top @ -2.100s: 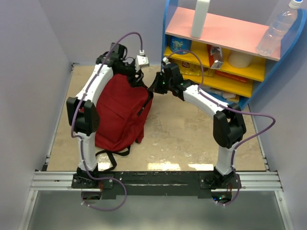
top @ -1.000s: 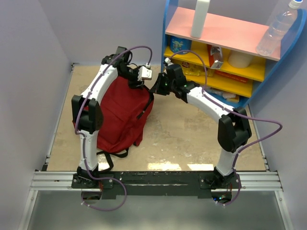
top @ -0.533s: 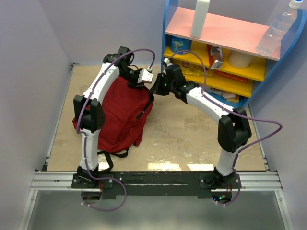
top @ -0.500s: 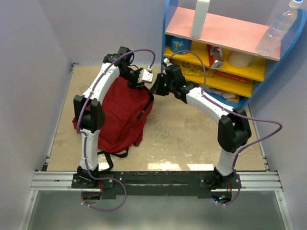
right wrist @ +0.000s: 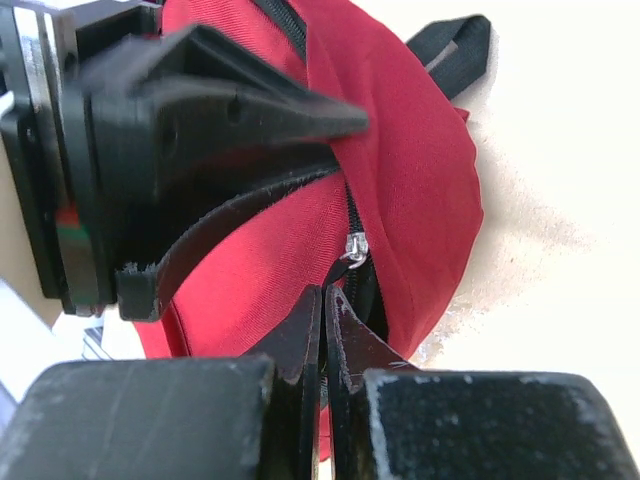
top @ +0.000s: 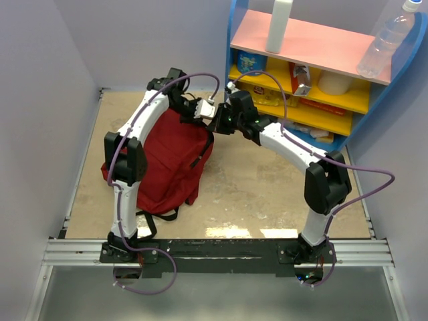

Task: Pack the student bag
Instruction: Zip the student bag at the center of the board.

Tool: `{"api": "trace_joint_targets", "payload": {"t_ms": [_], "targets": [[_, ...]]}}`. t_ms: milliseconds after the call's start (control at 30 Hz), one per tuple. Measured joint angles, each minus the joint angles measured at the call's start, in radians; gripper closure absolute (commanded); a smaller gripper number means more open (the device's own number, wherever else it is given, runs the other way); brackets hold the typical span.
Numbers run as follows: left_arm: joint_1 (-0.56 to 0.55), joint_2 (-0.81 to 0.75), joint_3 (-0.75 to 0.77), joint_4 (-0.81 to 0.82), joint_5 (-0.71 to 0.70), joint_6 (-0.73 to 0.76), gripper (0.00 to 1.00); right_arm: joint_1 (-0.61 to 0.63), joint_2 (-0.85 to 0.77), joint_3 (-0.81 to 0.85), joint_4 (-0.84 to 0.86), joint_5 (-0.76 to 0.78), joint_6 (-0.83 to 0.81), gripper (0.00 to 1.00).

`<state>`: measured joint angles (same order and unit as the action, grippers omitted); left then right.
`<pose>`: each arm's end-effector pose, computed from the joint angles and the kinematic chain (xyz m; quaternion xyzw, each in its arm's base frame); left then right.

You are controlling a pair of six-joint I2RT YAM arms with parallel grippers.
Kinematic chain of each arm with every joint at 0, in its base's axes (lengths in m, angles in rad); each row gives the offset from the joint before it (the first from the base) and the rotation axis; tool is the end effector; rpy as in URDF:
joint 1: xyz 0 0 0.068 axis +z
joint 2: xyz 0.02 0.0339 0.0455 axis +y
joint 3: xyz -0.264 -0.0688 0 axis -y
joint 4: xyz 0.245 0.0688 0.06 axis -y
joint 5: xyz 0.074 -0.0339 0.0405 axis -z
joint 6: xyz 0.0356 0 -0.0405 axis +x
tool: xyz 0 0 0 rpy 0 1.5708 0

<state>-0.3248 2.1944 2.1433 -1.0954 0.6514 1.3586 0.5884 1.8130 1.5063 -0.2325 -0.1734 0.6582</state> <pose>0.4329 -0.1685 0.2820 0.7356 0.5668 -0.1733 0.3280 0.3531 0.2430 0.2970 -0.0124 0.8676 0.3480 0.3550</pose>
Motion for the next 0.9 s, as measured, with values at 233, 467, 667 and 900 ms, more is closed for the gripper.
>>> {"api": "trace_joint_targets", "payload": {"t_ms": [233,467,667,900], "targets": [[-0.008,0.0,0.032,-0.034,-0.016,0.019,1.0,0.0,-0.009,-0.003,0.0,0.001,-0.002,1.0],[-0.004,0.0,0.032,0.008,-0.034,-0.052,1.0,0.0,-0.027,-0.039,0.001,0.018,-0.011,1.0],[0.002,0.0,0.021,0.071,-0.06,-0.11,1.0,0.0,-0.08,-0.093,0.004,0.028,-0.016,1.0],[0.006,-0.002,-0.032,0.117,-0.052,-0.126,1.0,-0.003,-0.12,-0.167,0.016,0.039,-0.03,1.0]]}}
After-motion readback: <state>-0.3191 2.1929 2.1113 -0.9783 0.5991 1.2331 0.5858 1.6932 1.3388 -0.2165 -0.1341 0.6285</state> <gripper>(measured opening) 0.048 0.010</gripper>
